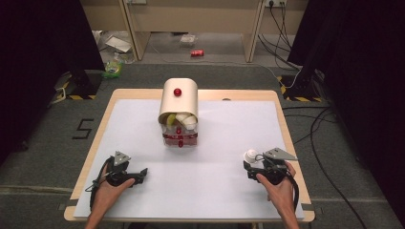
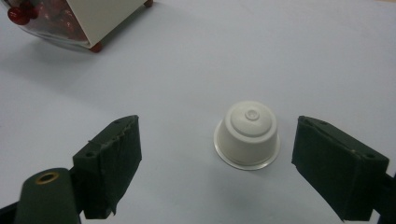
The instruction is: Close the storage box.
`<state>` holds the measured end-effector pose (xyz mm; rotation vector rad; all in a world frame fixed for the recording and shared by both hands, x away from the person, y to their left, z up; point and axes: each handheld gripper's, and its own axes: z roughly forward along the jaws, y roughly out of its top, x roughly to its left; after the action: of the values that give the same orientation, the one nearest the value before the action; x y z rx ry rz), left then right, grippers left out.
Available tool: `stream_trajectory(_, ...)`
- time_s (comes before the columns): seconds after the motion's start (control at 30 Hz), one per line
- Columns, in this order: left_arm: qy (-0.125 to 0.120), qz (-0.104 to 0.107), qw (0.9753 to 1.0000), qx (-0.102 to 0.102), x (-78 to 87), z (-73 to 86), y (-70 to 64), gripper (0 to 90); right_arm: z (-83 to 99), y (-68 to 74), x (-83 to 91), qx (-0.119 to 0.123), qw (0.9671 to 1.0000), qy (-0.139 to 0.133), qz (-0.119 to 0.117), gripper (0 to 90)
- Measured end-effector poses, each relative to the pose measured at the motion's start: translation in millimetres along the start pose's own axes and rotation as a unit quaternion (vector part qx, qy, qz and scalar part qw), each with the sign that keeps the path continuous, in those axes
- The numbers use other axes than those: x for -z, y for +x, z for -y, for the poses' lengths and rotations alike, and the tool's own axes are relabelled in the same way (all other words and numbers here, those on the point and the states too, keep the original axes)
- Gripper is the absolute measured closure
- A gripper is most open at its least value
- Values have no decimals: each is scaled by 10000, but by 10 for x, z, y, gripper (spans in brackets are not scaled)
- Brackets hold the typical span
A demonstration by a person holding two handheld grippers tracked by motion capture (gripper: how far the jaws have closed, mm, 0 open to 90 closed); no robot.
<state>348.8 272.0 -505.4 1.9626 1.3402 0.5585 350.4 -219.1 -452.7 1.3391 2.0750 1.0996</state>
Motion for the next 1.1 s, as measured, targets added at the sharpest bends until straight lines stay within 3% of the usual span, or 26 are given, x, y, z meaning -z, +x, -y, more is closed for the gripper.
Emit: stream_trajectory(1.1,0,-2,10000,-2,0,0,-1,67,300,-55,87,38,9991,410,66,163)
